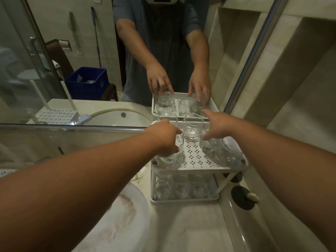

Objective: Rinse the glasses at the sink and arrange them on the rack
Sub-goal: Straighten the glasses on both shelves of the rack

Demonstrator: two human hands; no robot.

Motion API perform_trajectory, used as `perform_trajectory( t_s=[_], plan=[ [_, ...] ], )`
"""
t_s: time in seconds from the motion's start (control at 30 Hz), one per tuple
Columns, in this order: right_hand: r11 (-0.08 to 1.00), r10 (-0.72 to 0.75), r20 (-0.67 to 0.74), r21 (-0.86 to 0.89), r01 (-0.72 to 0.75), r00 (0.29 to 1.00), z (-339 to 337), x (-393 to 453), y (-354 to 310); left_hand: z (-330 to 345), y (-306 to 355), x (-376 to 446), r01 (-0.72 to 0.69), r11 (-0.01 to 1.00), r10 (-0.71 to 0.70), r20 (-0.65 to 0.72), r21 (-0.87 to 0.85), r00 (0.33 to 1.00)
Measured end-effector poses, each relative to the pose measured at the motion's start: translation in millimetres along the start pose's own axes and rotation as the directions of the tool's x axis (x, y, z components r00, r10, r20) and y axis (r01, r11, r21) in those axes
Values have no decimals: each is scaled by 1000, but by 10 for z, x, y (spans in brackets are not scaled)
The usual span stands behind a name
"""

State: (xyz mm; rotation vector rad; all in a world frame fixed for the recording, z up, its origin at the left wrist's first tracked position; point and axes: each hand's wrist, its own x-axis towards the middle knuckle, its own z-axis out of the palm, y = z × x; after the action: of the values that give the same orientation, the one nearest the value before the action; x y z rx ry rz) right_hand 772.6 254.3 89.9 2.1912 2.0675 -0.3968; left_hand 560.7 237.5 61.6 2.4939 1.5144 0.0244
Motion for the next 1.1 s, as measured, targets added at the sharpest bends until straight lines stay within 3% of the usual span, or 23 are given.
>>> perform_trajectory(
  t_s=[0.17,0.5,0.6,0.7,0.77,0.97,1.1],
  plan=[
    [999,14,-53,43,-12,999,107,-162,-66,13,-14,-17,7,1000,-7,-1,-4,1000],
    [998,-58,-9,15,58,998,243,-427,-229,16,-26,-19,18,1000,-18,8,-15,1000],
    [989,-96,3,113,95,995,238,-540,-186,27,-20,-22,22,1000,-22,5,-9,1000],
    [973,-21,-162,222,57,987,188,-626,-28,34,-22,-18,17,1000,-17,3,-17,1000],
    [984,68,-258,175,-23,964,152,-668,87,40,-22,-12,14,1000,-14,1,-21,1000],
    [978,187,-52,107,-181,981,234,-745,226,44,-32,6,8,1000,-8,7,-19,1000],
    [979,191,-72,81,-185,979,295,-737,289,47,-38,13,5,1000,-5,7,-26,1000]
  ],
)
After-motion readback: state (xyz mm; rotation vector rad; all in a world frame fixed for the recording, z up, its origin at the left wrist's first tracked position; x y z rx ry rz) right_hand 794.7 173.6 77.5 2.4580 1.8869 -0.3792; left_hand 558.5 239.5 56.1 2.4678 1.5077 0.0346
